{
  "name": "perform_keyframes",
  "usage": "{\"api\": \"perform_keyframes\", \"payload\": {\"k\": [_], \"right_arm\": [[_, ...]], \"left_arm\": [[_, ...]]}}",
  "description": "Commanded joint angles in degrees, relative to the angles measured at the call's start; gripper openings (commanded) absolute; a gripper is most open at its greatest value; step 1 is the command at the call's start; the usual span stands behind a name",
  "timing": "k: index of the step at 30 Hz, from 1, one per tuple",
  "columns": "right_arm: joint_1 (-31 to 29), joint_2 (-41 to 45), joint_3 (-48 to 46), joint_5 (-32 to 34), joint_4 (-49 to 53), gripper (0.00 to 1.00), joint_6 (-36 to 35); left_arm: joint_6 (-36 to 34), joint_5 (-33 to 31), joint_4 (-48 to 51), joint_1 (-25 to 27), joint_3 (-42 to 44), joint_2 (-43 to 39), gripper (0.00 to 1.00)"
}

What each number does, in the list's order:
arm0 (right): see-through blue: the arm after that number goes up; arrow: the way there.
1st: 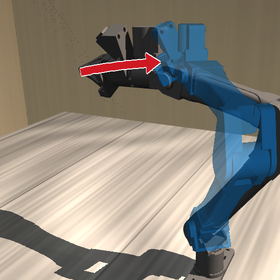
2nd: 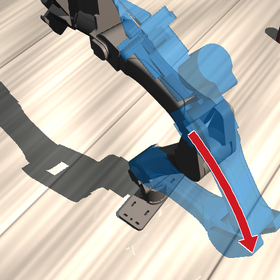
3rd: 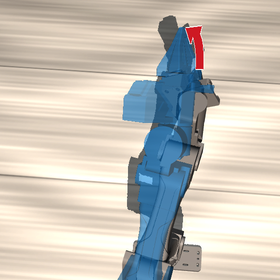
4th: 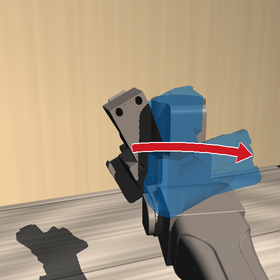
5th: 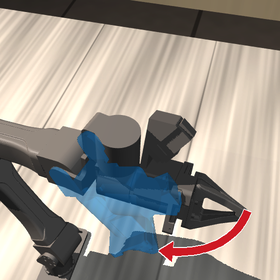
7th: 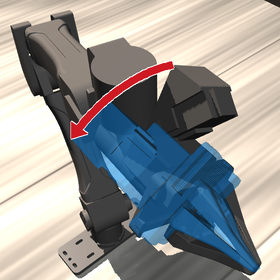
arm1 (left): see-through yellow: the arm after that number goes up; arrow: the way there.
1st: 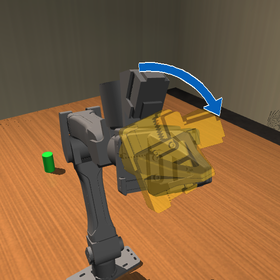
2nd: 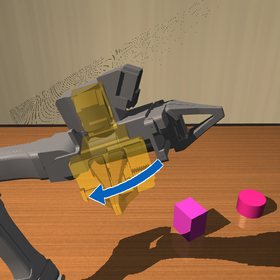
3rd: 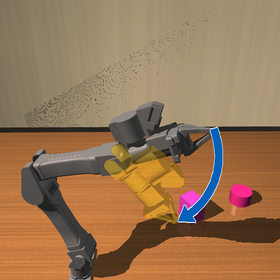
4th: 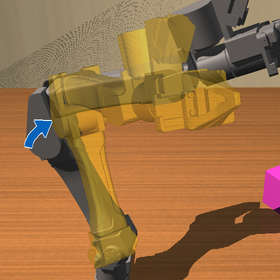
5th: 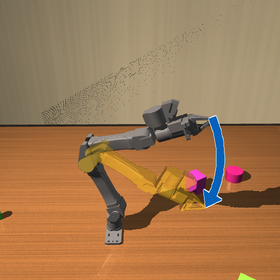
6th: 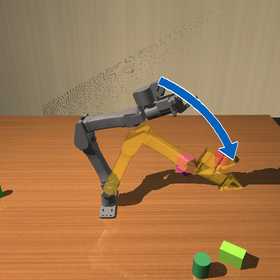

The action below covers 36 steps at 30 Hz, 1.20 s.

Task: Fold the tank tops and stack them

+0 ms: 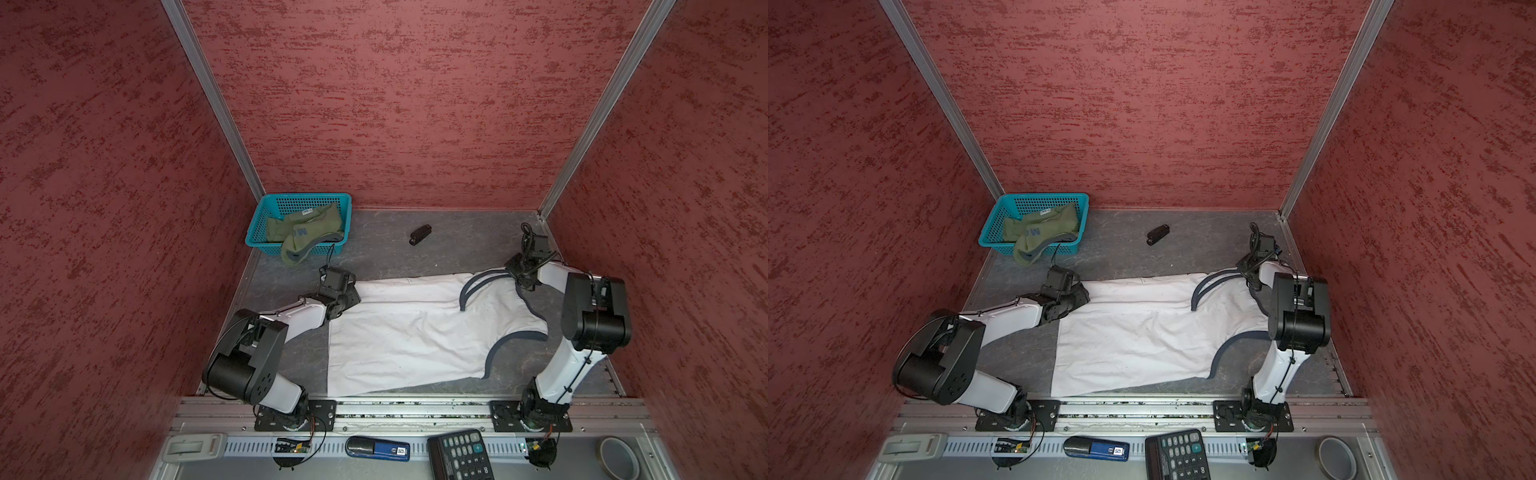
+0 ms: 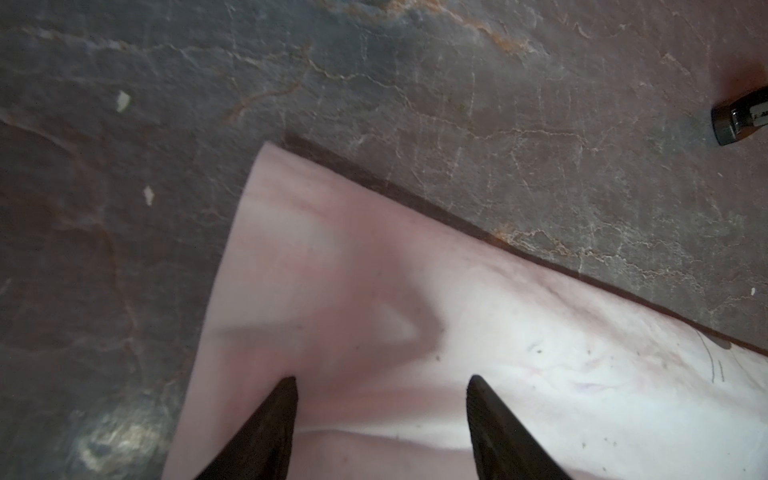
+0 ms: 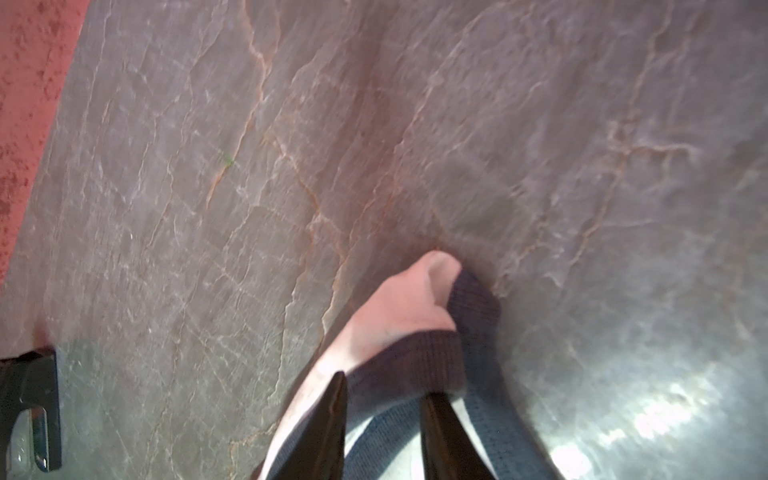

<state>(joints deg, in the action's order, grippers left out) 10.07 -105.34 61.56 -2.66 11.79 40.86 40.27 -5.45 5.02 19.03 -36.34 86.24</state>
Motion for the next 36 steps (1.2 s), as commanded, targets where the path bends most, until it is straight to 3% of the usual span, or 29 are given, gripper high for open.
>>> {"api": "perform_keyframes", "payload": {"k": [1, 8, 14, 21, 36], "right_arm": [[0.83, -0.49, 1.85, 3.56, -0.82, 0.25, -0.24], [1.56, 1.15, -0.73, 4.15, -2.01, 0.08, -0.56], [4.67, 2.42, -2.29, 0.55, -4.18, 0.02, -1.22], [5.44, 0.32, -2.81, -2.52, -7.47, 0.02, -1.27], [7.82, -5.01, 1.76, -0.30, -4.28, 0.07, 0.19]], "left_arm": [[0.86, -0.35, 7.90, -0.24, 2.84, 3.01, 0.66], [1.09, -0.44, 8.00, -0.24, 2.59, 3.40, 0.66], [0.97, -0.35, 8.01, -0.25, 2.45, 3.66, 0.66], [0.99, -0.30, 8.05, -0.13, 2.59, 3.51, 0.66], [0.84, -0.17, 7.99, -0.11, 3.31, 2.36, 0.68]]}}
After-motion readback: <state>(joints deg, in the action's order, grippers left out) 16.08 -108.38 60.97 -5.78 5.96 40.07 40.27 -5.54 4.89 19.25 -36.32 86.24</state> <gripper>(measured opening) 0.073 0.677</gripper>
